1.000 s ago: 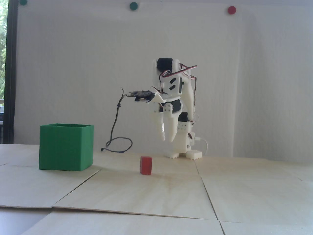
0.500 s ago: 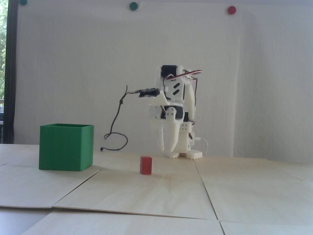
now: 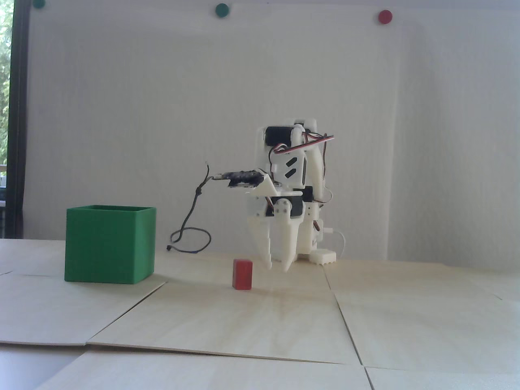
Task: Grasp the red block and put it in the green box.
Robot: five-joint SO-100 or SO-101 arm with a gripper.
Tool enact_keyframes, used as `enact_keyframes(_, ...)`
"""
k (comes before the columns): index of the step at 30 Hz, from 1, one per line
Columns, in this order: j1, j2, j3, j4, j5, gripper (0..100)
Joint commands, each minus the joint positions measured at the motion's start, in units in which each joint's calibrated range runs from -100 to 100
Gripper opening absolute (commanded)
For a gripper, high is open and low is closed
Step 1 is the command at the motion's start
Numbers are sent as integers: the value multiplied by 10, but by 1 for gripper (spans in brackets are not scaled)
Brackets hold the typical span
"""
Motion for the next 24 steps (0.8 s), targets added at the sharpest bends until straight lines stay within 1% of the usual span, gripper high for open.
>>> enact_keyframes(1, 21, -21, -107, 36, 0, 17)
enact_keyframes(3, 29, -19, -130, 56, 0, 20)
enact_keyframes(5, 33, -21, -151, 80, 0, 22)
enact_keyframes(13, 37, -21, -261, 204, 0, 22)
enact_keyframes(16, 33, -15, -281, 235, 2, 22)
enact_keyframes(24, 31, -12, -279, 239, 4, 22)
